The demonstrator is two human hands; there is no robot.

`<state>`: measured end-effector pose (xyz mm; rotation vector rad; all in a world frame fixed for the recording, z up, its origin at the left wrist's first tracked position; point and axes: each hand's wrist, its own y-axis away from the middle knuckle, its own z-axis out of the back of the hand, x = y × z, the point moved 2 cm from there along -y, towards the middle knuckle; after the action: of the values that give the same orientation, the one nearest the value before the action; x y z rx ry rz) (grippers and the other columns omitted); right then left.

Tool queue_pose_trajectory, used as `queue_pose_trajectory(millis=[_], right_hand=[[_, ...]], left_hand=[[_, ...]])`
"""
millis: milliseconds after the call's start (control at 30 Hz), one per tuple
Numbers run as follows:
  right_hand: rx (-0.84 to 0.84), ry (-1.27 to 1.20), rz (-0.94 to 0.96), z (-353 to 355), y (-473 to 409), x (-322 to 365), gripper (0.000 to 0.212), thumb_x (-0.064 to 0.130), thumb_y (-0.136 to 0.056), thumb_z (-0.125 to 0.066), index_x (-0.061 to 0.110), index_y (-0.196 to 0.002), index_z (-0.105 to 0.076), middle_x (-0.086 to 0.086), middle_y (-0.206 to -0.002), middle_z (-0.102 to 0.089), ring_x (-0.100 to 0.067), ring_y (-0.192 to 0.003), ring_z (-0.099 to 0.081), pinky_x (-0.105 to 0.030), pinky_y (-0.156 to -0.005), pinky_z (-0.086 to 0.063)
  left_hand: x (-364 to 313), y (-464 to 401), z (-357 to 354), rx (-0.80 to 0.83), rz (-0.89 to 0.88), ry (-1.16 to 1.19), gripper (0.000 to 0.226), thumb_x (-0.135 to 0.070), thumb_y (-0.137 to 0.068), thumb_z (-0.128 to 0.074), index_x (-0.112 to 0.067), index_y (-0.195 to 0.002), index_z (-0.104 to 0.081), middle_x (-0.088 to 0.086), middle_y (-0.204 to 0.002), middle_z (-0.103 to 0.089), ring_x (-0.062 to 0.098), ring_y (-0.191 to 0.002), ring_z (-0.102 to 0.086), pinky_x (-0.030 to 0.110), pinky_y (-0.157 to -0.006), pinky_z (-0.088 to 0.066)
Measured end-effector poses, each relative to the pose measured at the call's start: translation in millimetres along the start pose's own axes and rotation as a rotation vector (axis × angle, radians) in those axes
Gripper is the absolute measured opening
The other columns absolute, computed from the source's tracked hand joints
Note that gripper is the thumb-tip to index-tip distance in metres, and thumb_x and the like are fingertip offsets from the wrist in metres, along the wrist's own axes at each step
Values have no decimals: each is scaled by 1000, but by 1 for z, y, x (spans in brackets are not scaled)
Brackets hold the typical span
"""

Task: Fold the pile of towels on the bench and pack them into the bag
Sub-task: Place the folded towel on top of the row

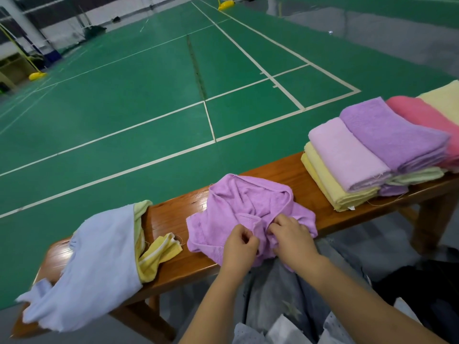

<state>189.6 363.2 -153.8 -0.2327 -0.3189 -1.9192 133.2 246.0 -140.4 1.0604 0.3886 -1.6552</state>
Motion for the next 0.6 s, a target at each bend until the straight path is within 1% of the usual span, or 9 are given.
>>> queue_pose_trajectory(millis=[33, 67, 133, 200, 267, 333, 433, 500, 600], right_hand=[[-2, -5, -1, -1, 0, -1, 28, 16, -88, -55, 23, -115, -61, -1, -119, -49, -23, -110, -49, -33, -83, -40], [2, -47, -16, -3, -2, -5, 27, 14, -89, -54, 24, -113, -63, -1, -118, -51, -23, -108, -50, -33, -83, -42], [4, -272, -86, -3, -3, -13, 23, 15, -91, -53, 26, -105, -67, 0, -111, -58, -21, -101, -56, -33, -83, -47], [-75, -534, -174, 1, -3, -20, 13, 18, -92, -56, 24, -94, -68, 3, -96, -65, -17, -90, -61, -30, -78, -49], [-167, -705, -246, 8, -2, -24, 5, 20, -89, -63, 19, -84, -64, 4, -81, -65, -13, -80, -60, -23, -67, -46], [-214, -823, -277, 15, -1, -24, 11, 20, -86, -67, 15, -78, -63, 3, -74, -64, -13, -73, -59, -20, -60, -44], [-203, -960, -287, 24, 1, -15, 6, 19, -86, -68, 17, -81, -65, 1, -77, -67, -16, -74, -64, -32, -65, -57], [-184, -970, -273, 25, 3, -10, 3, 20, -88, -66, 19, -87, -68, 1, -80, -69, -17, -76, -66, -37, -69, -59], [-153, -988, -229, 27, 3, -7, 8, 21, -89, -64, 22, -93, -71, 4, -84, -72, -14, -82, -67, -40, -76, -59]], left_hand=[[0, 1, 1, 3, 14, 23, 15, -3, -83, -56, -14, -78, -48, 4, -74, -56, 14, -66, -50, 19, -61, -43], [-1, 2, 2, 13, 30, 50, 15, -2, -83, -56, -16, -84, -49, 5, -80, -57, 17, -72, -53, 26, -66, -49], [-3, 5, 3, 33, 49, 98, 20, -2, -85, -54, -20, -94, -51, 7, -91, -60, 21, -82, -57, 37, -77, -54], [-6, 7, 5, 39, 26, 117, 20, -3, -86, -51, -19, -98, -56, 6, -95, -62, 20, -85, -59, 39, -80, -54], [-11, 8, 5, 27, -22, 101, 18, -3, -86, -50, -15, -94, -61, 4, -90, -64, 18, -81, -59, 36, -77, -54], [-16, 8, 3, 8, -60, 113, 17, -2, -86, -52, -14, -92, -62, 3, -87, -64, 17, -79, -59, 32, -73, -54], [-23, 12, -1, -8, -103, 160, 22, 1, -86, -53, -20, -89, -60, -2, -86, -64, 10, -77, -59, 21, -67, -52], [-26, 14, -3, -14, -163, 169, 25, 1, -87, -55, -24, -87, -59, -5, -86, -64, 3, -77, -60, 17, -69, -51], [-28, 16, -1, -21, -214, 151, 27, -1, -89, -57, -28, -85, -57, -9, -86, -63, -8, -76, -59, 12, -69, -49]])
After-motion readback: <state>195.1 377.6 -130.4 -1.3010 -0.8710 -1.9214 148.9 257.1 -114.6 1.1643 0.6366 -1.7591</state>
